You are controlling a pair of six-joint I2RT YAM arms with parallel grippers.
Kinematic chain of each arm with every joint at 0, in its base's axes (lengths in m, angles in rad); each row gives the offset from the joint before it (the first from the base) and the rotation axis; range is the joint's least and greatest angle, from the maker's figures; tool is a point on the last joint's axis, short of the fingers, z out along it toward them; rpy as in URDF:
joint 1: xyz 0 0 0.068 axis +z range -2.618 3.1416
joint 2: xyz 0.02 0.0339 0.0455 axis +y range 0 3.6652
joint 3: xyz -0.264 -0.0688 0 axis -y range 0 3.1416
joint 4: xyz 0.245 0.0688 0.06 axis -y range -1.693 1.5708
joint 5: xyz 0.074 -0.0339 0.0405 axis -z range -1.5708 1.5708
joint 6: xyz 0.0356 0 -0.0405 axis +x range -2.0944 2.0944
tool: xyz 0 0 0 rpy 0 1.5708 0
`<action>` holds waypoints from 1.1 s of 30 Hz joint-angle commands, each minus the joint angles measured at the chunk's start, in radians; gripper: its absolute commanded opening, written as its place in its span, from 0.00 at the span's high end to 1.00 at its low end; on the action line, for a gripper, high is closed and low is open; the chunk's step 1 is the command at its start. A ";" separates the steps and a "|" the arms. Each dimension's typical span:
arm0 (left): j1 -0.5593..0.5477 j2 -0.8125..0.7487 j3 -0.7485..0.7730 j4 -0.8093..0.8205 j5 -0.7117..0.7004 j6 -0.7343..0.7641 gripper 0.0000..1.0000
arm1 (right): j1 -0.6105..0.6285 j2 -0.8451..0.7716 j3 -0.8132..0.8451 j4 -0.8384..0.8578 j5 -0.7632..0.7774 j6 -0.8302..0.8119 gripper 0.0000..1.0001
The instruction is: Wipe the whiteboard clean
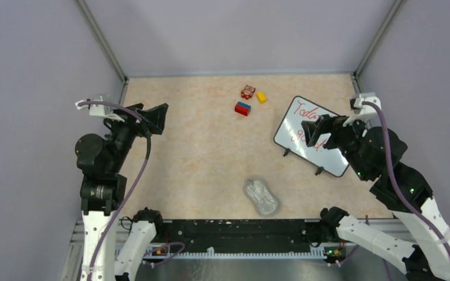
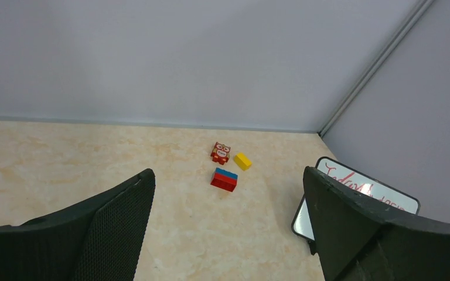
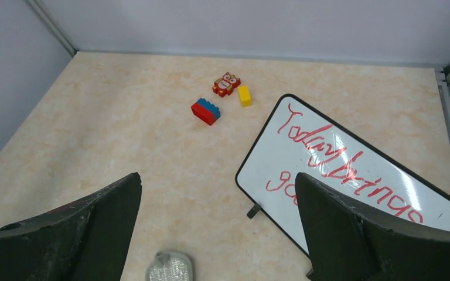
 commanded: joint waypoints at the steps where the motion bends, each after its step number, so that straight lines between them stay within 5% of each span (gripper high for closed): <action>1: 0.006 0.043 -0.004 0.034 0.098 0.000 0.01 | -0.006 0.024 -0.025 0.023 0.001 0.031 0.01; 15: 0.005 0.141 -0.029 -0.026 0.224 0.084 0.01 | -0.006 0.172 -0.147 -0.050 -0.114 0.148 0.01; 24: 0.006 0.154 -0.060 -0.041 0.149 0.185 0.01 | 0.002 0.287 -0.290 -0.001 -0.425 0.243 0.01; 28: 0.002 0.134 -0.102 -0.028 0.121 0.208 0.01 | 0.113 0.354 -0.351 0.071 -0.462 0.305 0.01; 33: -0.018 0.115 -0.172 0.014 0.089 0.233 0.01 | 0.337 0.507 -0.309 0.060 -0.320 0.344 0.09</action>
